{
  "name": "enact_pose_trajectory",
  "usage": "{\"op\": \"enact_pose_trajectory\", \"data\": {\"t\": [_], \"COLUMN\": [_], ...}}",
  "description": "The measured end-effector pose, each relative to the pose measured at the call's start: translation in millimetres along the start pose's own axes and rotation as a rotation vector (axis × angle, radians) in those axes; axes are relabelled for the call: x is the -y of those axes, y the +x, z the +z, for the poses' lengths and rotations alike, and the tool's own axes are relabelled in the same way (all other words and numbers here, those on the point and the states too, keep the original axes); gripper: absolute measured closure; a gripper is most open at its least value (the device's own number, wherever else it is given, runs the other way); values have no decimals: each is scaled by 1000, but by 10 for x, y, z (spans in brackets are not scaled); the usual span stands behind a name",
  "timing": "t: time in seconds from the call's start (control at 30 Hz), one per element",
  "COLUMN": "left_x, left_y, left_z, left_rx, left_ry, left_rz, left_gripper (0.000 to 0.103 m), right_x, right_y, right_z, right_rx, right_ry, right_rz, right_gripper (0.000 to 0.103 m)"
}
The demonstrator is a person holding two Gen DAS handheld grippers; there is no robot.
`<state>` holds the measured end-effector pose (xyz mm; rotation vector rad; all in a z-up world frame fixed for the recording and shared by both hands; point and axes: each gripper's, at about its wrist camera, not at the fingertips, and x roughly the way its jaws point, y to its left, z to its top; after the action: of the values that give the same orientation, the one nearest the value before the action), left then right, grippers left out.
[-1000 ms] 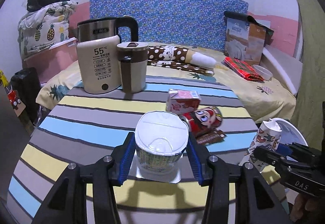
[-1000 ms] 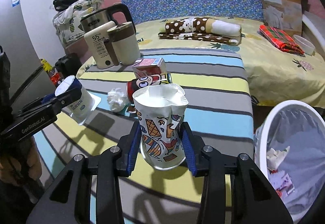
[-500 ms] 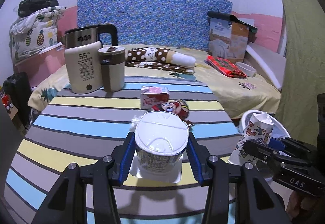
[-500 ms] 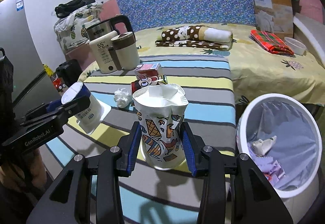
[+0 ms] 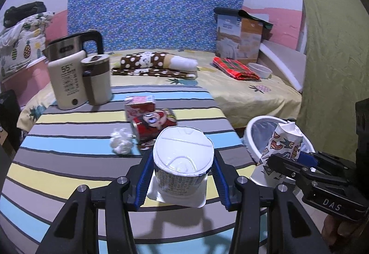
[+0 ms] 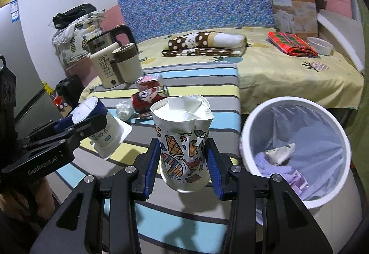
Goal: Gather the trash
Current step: 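Carry the yogurt cup and paper cup over the bin and open both tools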
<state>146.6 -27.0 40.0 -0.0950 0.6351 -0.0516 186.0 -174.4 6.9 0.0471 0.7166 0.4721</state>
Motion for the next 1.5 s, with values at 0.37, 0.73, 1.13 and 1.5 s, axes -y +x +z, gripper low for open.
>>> {"op": "enact_pose_trajectory", "data": {"t": [0.37,0.73,1.13,1.5], "left_x": [422,862,1324,1573], "left_y": [206,435,754,1079], "left_z": [22,73,98,39], "left_rx": [-37,-61,-96,-151], "left_ry": [47,95,158,182], "left_rz": [-93,-200,-295,-346], "left_gripper": [54,54,54,54], "right_x": [360,819,1186,1378], "right_y": [-153,-288,-304,-249], "right_z": [-75,-165,-211,-252], "right_rx": [17,22,12,-18], "right_ry": [60,147,209,230], "right_rz": [-62,-150,-222,-254], "right_gripper": [61,61,61,59]}}
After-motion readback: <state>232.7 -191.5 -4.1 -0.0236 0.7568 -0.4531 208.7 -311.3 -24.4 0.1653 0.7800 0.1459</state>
